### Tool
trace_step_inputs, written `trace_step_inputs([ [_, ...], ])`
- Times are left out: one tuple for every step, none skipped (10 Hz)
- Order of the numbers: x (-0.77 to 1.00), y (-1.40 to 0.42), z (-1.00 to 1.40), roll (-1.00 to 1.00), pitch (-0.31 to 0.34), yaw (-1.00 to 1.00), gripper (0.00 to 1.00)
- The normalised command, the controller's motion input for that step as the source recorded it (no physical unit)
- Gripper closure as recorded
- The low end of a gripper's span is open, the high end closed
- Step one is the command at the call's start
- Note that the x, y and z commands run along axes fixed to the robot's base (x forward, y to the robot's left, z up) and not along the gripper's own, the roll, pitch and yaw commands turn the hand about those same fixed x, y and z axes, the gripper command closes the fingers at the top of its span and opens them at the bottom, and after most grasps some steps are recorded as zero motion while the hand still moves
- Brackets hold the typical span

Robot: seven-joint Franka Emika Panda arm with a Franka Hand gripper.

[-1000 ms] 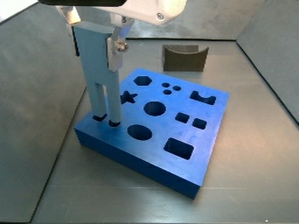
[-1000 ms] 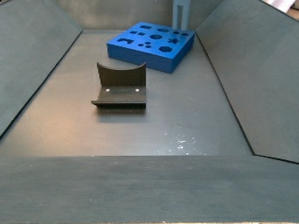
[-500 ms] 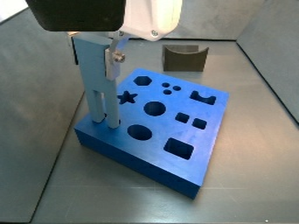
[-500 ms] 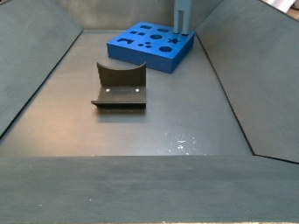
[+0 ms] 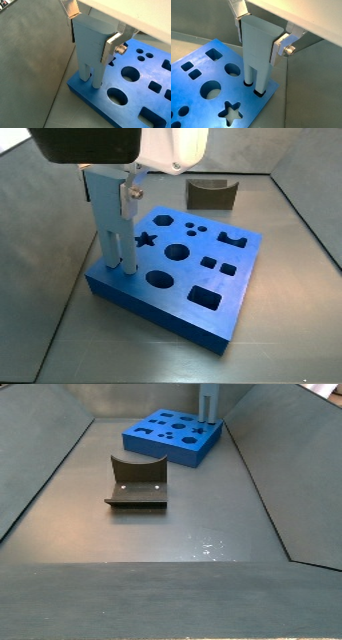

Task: Pick up the square-circle object. Move up. Move to above the board. Insert the square-circle object.
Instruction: Insert the square-circle object.

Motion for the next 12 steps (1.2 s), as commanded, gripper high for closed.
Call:
trace_step_inputs([
  [0.17, 0.09, 0.00, -0.05, 0.011, 0.00, 1.00],
  [0.14, 0.06, 0.00, -0.06, 0.004, -0.05, 1.00],
  [0.00, 0.00, -0.03, 0.00, 0.000, 0.00, 1.00],
  [0.00, 0.00, -0.15, 0.00, 0.000, -0.28, 1.00],
  [-0.07, 0.00, -0.13, 0.00, 0.000, -0.31, 1.00],
  [-0.05, 0.00, -0.01, -0.01, 0.000, -0.04, 1.00],
  [0.00, 0.00, -0.07, 0.00, 0.000, 0.00, 1.00],
  [-0.29, -0.01, -0.20, 0.00, 0.000, 0.00, 1.00],
  [-0.24, 0.00, -0.12, -0.01, -0.014, 0.01, 1.00],
  [0.00, 0.00, -0.02, 0.00, 0.000, 0.00, 1.00],
  [0.00, -0.09, -0.13, -0.04, 0.000, 0.00, 1.00],
  [0.13, -0.18, -0.15, -0.06, -0.036, -0.07, 1.00],
])
